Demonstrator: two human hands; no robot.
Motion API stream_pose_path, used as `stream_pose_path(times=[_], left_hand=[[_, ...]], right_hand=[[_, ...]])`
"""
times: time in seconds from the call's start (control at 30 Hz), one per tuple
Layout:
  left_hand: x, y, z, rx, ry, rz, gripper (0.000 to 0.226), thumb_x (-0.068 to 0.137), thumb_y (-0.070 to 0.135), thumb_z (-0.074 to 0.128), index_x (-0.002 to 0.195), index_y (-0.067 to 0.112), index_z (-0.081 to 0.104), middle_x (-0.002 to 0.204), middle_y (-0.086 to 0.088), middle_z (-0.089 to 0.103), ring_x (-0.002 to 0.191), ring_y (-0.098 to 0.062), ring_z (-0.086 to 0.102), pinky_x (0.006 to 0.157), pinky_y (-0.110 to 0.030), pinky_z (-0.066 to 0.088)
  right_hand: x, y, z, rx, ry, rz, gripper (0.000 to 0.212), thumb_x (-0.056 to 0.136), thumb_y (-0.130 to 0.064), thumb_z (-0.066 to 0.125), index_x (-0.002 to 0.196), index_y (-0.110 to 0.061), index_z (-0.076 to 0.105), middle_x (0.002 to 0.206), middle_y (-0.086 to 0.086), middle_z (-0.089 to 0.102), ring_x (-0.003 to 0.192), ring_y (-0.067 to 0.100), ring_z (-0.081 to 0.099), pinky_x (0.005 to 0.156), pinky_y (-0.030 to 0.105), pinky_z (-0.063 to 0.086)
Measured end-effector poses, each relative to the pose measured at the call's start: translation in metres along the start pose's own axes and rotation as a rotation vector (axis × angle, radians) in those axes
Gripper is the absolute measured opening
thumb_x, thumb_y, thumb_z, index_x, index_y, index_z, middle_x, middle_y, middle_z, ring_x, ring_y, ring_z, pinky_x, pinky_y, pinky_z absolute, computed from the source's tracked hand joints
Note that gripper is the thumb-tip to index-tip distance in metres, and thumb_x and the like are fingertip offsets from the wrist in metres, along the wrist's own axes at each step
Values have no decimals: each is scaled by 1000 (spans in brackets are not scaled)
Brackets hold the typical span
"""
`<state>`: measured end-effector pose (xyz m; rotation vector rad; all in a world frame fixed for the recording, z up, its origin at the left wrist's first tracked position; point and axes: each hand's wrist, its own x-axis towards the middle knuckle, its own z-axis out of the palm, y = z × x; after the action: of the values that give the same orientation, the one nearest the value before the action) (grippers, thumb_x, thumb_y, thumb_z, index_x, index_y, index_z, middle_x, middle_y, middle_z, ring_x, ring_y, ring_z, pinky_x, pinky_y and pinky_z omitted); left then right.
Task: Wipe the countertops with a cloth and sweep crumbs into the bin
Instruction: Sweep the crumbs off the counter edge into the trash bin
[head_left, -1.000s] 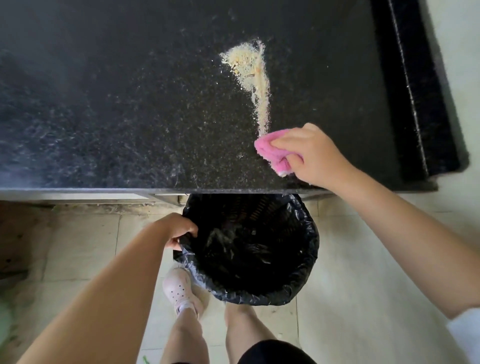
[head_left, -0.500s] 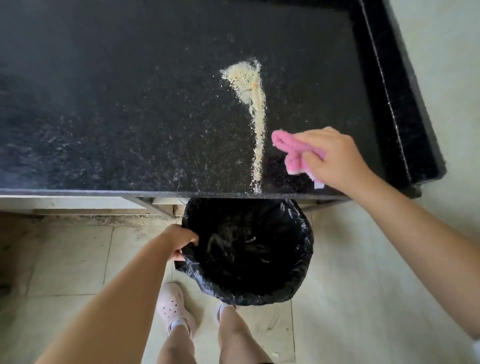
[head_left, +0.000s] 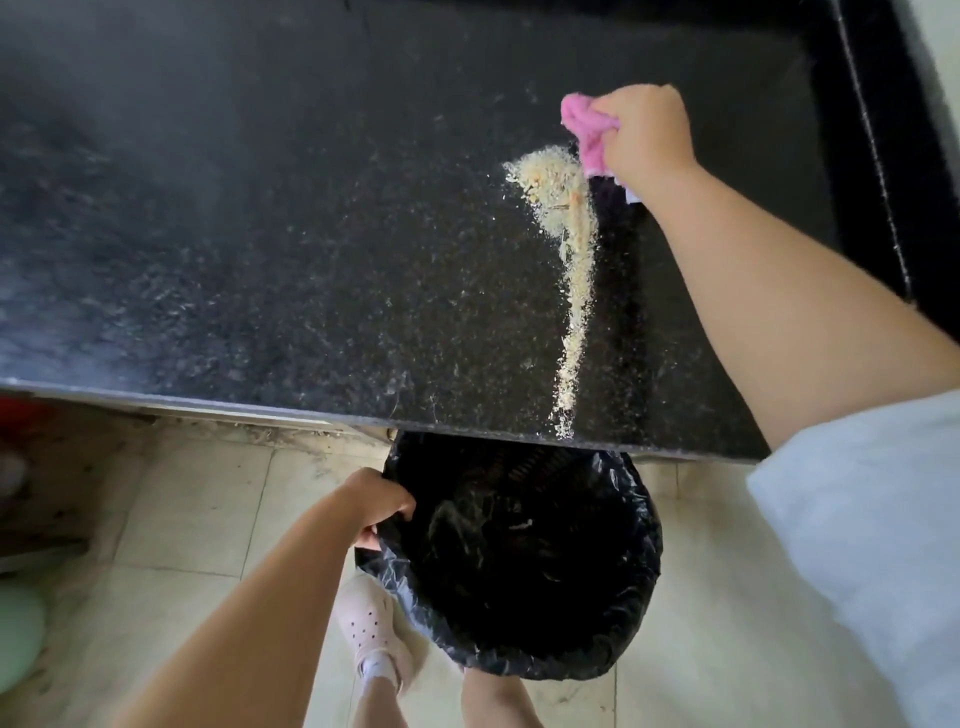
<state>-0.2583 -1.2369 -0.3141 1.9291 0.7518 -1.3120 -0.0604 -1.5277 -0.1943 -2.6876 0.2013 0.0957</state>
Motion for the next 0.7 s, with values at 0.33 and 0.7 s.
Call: stream_pose_path(times=[0.33,0.7], left_hand=[[6,8,4,-49,2,8,8,74,-9,54,80,-4,53,83,-22,52,75,-33,55,71,-38,50],[-10,8,-2,-46,-17,34,8,77,-9,53,77,-1,51,79,-17,52,63,-28,53,53,-30,48]], right_hand=[[-52,16,-4,-88,-41,-258,32,80,4,39,73,-12,66,90,15,64,94,28,60,91,35,43],[-211,3,24,140,-132,-538,33,71,1,33,58,3,64,55,8,64,57,10,53,68,6,34]])
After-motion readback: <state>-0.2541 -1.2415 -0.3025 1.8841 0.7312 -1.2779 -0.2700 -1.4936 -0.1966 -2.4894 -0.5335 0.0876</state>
